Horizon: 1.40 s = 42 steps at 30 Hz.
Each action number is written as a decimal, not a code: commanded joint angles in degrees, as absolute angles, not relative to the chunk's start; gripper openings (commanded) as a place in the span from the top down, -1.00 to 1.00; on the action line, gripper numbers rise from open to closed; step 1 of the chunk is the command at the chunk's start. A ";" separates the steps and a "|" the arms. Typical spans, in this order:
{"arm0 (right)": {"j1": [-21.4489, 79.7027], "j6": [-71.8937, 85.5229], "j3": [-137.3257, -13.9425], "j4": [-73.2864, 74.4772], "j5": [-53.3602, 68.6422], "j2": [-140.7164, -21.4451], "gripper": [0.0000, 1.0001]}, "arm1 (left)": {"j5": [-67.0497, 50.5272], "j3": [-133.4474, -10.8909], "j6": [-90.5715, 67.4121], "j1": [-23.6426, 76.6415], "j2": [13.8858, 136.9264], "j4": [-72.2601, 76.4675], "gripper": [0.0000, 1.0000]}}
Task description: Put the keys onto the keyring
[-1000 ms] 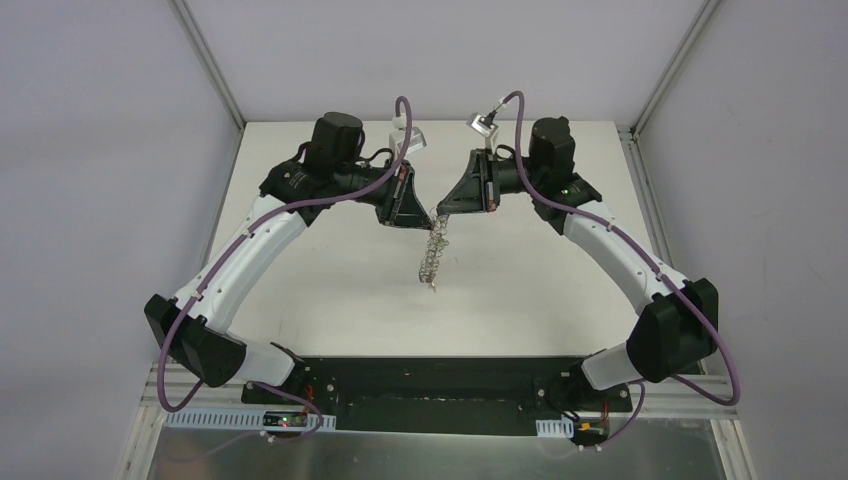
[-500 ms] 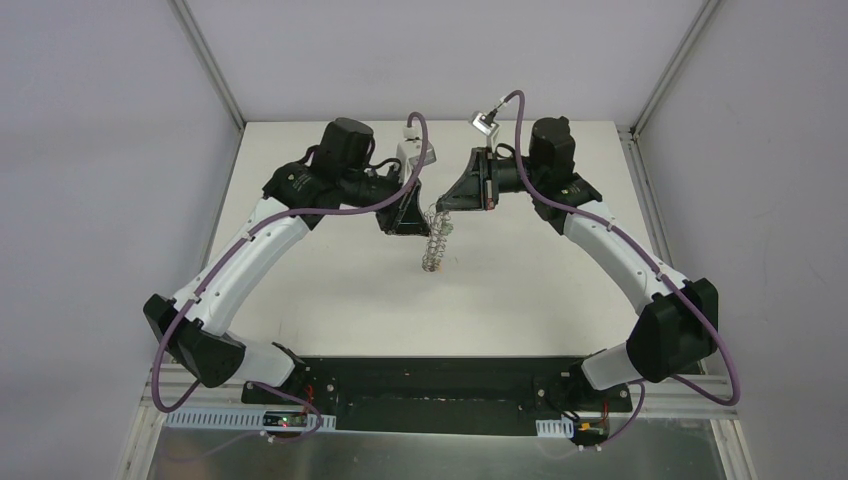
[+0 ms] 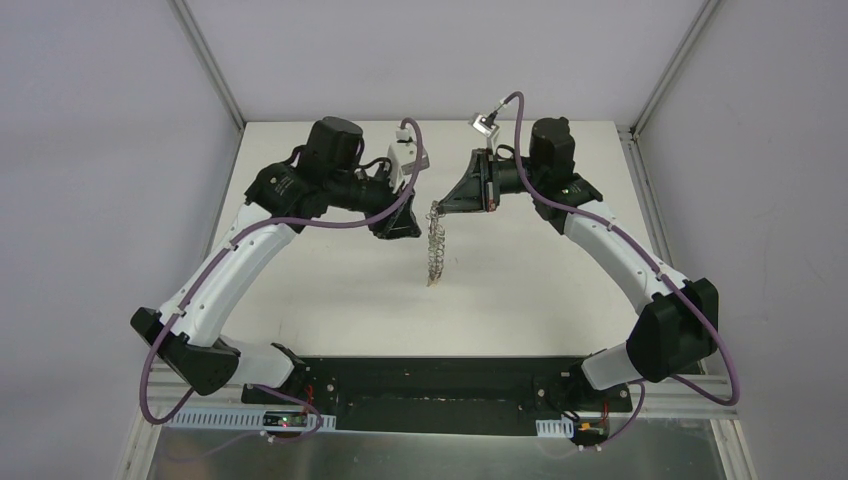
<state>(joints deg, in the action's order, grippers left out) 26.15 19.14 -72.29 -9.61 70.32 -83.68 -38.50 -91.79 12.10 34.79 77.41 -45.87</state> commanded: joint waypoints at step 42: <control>25.61 25.18 -69.27 -20.90 75.50 -80.99 1.00 | -50.01 -89.79 1.57 33.21 79.69 -32.54 0.65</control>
<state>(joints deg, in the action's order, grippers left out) 25.96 24.77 -68.90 -17.39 74.41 -83.64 -47.72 -89.34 2.74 33.65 79.77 -34.76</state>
